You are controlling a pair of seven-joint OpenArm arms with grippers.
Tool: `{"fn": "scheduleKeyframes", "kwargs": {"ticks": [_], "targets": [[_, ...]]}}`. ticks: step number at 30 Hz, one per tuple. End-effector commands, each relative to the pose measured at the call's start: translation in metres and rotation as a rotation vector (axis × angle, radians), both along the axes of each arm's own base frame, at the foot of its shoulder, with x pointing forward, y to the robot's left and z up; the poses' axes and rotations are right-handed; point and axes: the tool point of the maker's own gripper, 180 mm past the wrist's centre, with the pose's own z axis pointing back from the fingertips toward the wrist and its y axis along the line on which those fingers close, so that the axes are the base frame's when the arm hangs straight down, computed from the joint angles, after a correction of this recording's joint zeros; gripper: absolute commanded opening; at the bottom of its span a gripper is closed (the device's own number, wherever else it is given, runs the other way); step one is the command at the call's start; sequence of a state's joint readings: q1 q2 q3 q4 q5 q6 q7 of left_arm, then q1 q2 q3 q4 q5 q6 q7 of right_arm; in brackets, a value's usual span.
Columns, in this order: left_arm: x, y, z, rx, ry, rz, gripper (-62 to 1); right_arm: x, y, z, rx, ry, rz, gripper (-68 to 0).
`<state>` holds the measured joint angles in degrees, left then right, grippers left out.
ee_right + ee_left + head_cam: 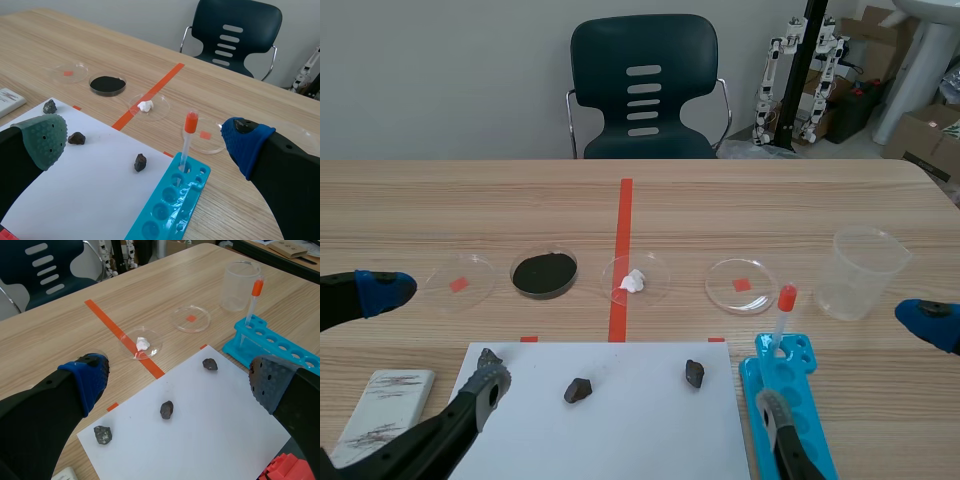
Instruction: Pick up the left mineral with the left hand
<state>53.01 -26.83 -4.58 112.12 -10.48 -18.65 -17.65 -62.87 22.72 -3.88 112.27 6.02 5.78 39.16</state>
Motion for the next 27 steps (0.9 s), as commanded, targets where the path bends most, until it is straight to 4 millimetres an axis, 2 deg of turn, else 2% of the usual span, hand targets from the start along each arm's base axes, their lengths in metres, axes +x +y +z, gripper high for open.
{"fn": "scheduleKeyframes", "kwargs": {"ticks": [1,18,27], "targets": [[-0.001,0.0,0.003,-0.019,-0.005,0.009,-2.2,0.001,0.001,0.006,0.013,-0.019,0.007,-2.0],[-0.001,0.0,0.003,-0.018,-0.004,0.009,-2.2,0.001,0.001,0.006,0.013,-0.019,0.007,-2.0],[0.0,0.004,-0.01,-0.011,0.082,0.036,-2.8,0.001,0.001,0.006,0.013,-0.019,0.007,-2.0]]}}
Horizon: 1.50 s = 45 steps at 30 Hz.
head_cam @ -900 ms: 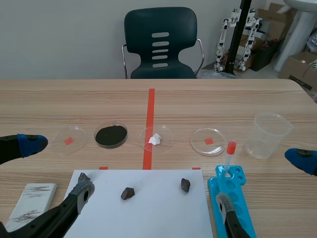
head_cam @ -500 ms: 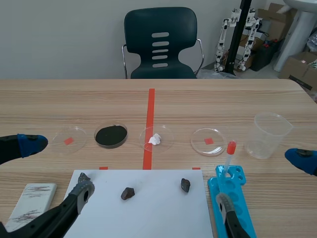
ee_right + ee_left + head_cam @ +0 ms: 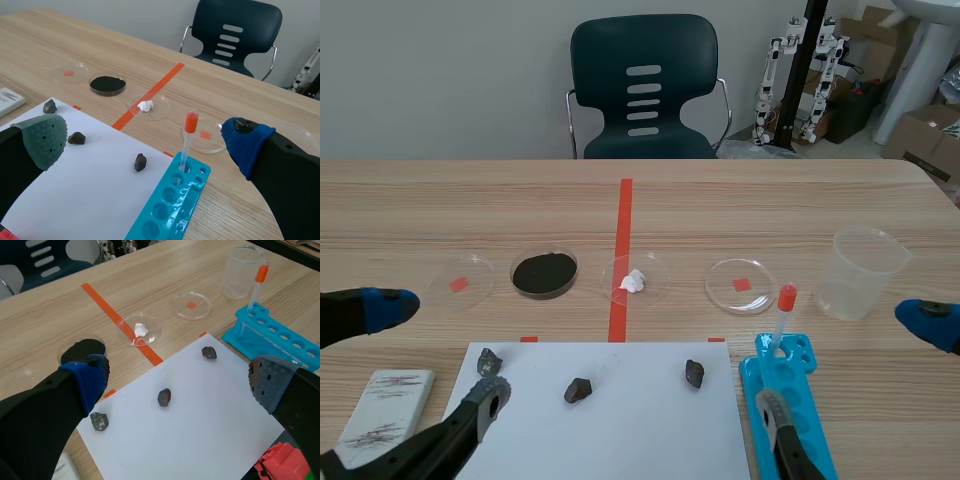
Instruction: Pick up the left mineral with the left hand
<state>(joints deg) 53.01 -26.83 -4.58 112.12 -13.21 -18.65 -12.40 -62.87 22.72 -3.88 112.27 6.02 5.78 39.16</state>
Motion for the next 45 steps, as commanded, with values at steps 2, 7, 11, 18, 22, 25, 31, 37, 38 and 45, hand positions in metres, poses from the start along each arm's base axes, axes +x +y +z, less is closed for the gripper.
{"fn": "scheduleKeyframes", "kwargs": {"ticks": [2,7,11,18,22,25,31,37,38,45], "targets": [[0.003,0.003,-0.004,-0.017,0.04,0.039,-2.8,0.001,0.001,0.006,0.013,-0.02,0.007,-2.0],[0.023,0.024,-0.025,0.027,0.162,0.203,-2.8,0.001,0.001,0.006,0.013,-0.019,0.007,-2.0],[0.041,0.049,-0.043,0.057,0.284,0.381,-2.8,0.001,0.001,0.006,0.013,-0.019,0.007,-2.0],[0.058,0.069,-0.07,0.041,0.519,0.529,-2.8,0.001,0.001,0.006,0.013,-0.019,0.007,-2.0],[0.066,0.072,-0.086,0.059,0.619,0.565,-2.8,0.001,0.001,0.006,0.013,-0.019,0.007,-2.0],[0.074,0.067,-0.095,0.064,0.666,0.567,-2.8,0.001,0.001,0.006,0.013,-0.019,0.007,-2.0],[0.089,0.057,-0.108,0.109,0.732,0.573,-2.8,0.001,0.001,0.006,0.013,-0.019,0.007,-2.0],[0.102,0.043,-0.12,0.127,0.799,0.577,-2.8,0.001,0.001,0.006,0.013,-0.019,0.007,-2.0],[0.103,0.042,-0.123,0.133,0.815,0.583,-2.8,0.001,0.001,0.006,0.013,-0.019,0.007,-2.0],[0.116,0.039,-0.137,0.19,0.902,0.609,-2.8,0.001,0.001,0.006,0.013,-0.019,0.007,-2.0]]}}
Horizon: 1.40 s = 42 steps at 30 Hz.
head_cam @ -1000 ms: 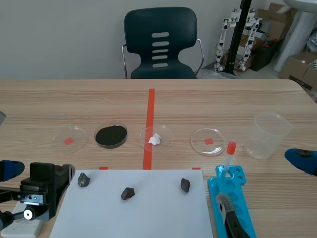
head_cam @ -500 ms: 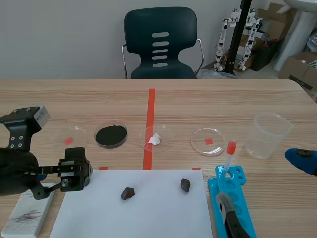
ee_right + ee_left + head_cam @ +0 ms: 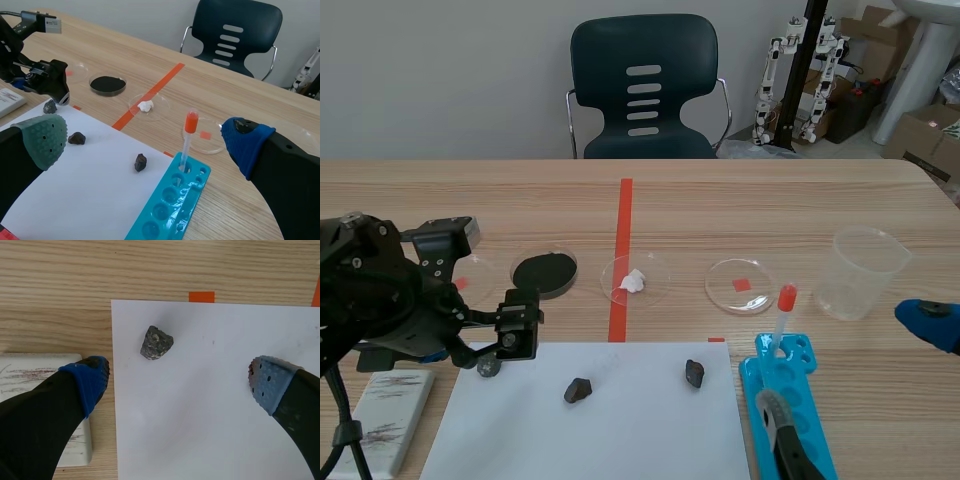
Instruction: Pick up the left mineral with the left hand
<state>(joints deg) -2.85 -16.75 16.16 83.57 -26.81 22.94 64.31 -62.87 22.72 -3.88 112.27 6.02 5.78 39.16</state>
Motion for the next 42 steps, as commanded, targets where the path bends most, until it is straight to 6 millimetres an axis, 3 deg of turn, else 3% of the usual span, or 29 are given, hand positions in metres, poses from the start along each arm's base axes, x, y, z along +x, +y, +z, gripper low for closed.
{"fn": "scheduleKeyframes", "kwargs": {"ticks": [1,12,20,24,37,42], "targets": [[0.01,-0.003,0.007,-0.006,-0.022,0.01,-2.8,0.001,0.001,0.006,0.013,-0.019,0.007,-2.0],[0.018,0.008,-0.019,0.032,0.089,0.046,-2.8,0.001,0.001,0.006,0.013,-0.019,0.007,-2.0],[0.015,0.003,-0.029,0.041,0.103,0.021,-3.1,0.001,0.001,0.006,0.013,-0.02,0.007,-2.0],[0.017,0.001,-0.029,0.044,0.087,0.014,-13.5,0.001,0.001,0.006,0.013,-0.02,0.007,-2.0],[0.008,0.012,-0.046,0.072,0.13,0.033,-20.0,0.001,0.001,0.006,0.013,-0.02,0.007,-2.0],[0.01,0.013,-0.046,0.073,0.118,0.032,-30.2,0.001,0.001,0.006,0.013,-0.02,0.007,-2.0]]}}
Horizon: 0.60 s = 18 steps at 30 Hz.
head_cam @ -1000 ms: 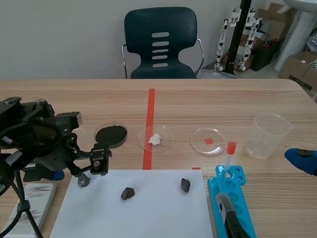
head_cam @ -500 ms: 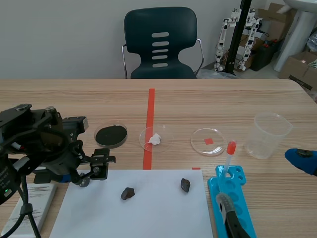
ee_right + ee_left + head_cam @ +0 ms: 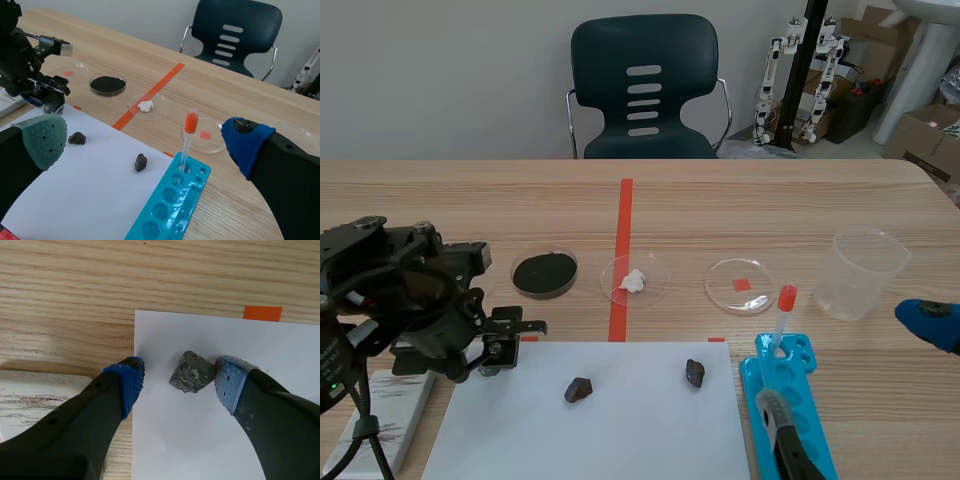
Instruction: Pick up the left mineral with the left hand
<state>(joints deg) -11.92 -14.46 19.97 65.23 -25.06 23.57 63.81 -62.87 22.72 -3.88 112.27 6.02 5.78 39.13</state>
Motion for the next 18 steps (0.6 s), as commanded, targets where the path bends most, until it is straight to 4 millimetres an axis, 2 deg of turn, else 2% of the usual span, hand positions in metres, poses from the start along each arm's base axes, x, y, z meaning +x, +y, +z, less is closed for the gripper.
{"fn": "scheduleKeyframes", "kwargs": {"ticks": [1,10,13,18], "targets": [[0.0026,-0.0028,-0.0017,-0.009,-0.02,-0.007,-31.9,0.0012,0.0006,0.006,0.014,-0.02,0.007,-2.0],[0.0038,-0.0027,-0.0013,-0.008,-0.028,-0.006,-51.8,0.0012,0.0006,0.006,0.014,-0.02,0.007,-2.0],[0.0056,-0.0032,0.0003,-0.009,-0.037,-0.007,-53.9,0.0012,0.0006,0.006,0.014,-0.02,0.007,-2.0],[0.0102,-0.0055,0.0056,-0.014,-0.061,-0.013,-53.9,0.0012,0.0006,0.006,0.014,-0.02,0.007,-2.0]]}}
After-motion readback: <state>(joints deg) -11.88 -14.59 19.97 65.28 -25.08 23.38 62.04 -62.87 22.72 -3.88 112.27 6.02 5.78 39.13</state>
